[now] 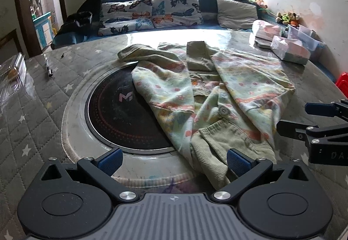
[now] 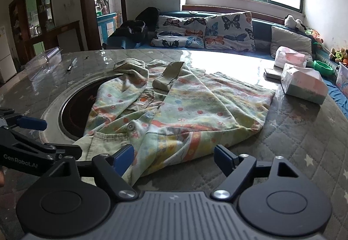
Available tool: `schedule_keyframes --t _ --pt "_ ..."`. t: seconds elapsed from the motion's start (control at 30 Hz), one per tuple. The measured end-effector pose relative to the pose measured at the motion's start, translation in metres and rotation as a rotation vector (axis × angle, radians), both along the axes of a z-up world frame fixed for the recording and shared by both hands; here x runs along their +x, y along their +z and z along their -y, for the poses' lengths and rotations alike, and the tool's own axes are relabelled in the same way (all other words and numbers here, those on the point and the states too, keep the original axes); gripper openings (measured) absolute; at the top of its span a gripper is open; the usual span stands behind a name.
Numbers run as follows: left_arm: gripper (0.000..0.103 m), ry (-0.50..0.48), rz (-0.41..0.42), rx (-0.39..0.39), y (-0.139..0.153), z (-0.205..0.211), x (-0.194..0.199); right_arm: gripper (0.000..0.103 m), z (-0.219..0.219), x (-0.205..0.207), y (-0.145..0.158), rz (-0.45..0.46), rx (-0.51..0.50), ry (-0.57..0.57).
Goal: Fold clothes
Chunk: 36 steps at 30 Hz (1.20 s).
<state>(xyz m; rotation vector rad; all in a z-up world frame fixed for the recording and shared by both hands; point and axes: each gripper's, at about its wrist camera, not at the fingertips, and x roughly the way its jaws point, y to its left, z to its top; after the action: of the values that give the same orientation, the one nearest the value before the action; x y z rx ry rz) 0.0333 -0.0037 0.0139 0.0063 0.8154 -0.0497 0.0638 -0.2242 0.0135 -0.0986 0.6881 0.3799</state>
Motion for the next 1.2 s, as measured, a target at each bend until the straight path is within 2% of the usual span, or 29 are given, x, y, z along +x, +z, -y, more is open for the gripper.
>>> schedule_keyframes --t 0.43,0.77,1.03,1.07,1.1,1.17,1.2 --pt "0.103 -0.014 -0.05 -0.024 -0.014 0.002 0.018 0.064 -0.004 0.08 0.003 -0.043 0.017 -0.001" --pt "0.103 -0.022 -0.074 -0.05 -0.019 0.0 0.025 0.055 -0.04 0.155 0.009 -0.01 -0.022 0.056" --pt "0.103 -0.029 -0.078 -0.055 -0.022 0.0 0.029 0.047 -0.062 0.221 -0.004 -0.042 -0.04 0.038" --pt "0.103 -0.029 -0.078 -0.055 -0.022 0.0 0.029 0.045 -0.064 0.226 -0.007 -0.049 -0.042 0.036" --pt "0.103 -0.029 -0.078 -0.055 -0.022 0.001 0.029 0.037 -0.065 0.23 -0.009 -0.058 -0.043 0.038" --pt "0.103 -0.029 -0.078 -0.055 -0.022 0.001 0.03 0.031 -0.068 0.238 -0.016 -0.083 -0.042 0.047" --pt "0.103 -0.029 -0.078 -0.055 -0.022 0.001 0.03 0.024 -0.069 0.241 -0.02 -0.094 -0.044 0.047"
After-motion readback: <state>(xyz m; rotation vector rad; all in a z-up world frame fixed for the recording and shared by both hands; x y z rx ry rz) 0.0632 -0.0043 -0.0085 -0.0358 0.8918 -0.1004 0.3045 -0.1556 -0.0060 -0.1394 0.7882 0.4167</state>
